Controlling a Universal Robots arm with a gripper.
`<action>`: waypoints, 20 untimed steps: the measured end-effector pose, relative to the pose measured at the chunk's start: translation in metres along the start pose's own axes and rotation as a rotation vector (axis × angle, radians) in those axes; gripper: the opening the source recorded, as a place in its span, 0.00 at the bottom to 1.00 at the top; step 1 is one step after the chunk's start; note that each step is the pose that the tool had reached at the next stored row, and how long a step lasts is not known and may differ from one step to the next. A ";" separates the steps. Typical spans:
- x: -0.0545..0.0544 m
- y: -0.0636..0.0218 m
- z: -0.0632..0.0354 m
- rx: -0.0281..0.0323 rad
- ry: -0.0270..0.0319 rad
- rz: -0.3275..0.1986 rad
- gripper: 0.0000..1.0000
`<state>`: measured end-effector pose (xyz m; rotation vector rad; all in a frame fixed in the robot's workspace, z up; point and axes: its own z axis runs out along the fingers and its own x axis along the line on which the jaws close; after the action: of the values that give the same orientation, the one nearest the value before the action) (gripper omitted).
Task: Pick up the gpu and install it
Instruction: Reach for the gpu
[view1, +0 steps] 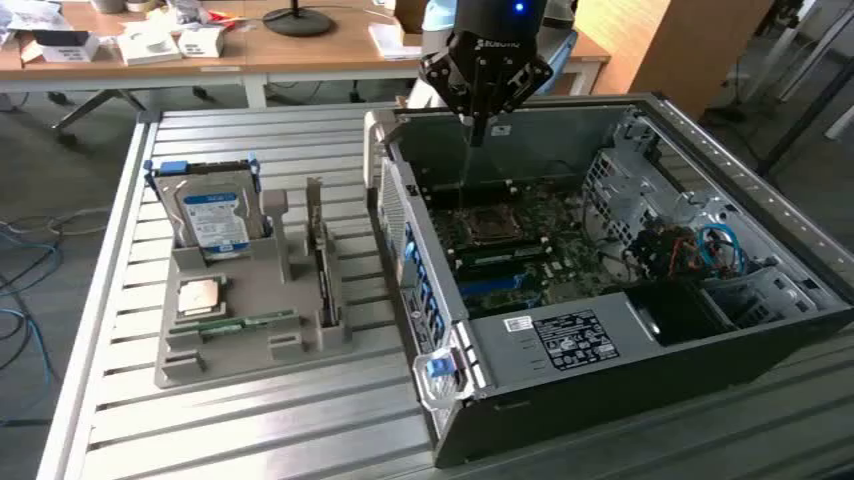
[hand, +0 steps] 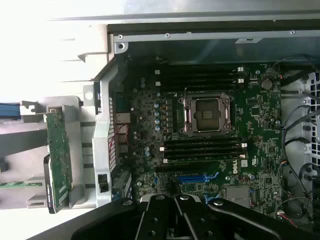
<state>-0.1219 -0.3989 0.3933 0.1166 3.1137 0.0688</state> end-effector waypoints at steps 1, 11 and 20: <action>0.000 0.0000 0.0000 0.0000 0.0000 0.000 0.11; 0.000 0.0000 0.0000 0.0000 0.0000 0.000 0.11; 0.011 -0.0008 0.0001 0.0000 0.0000 0.000 0.11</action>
<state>-0.1327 -0.3988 0.3930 0.1167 3.1137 0.0688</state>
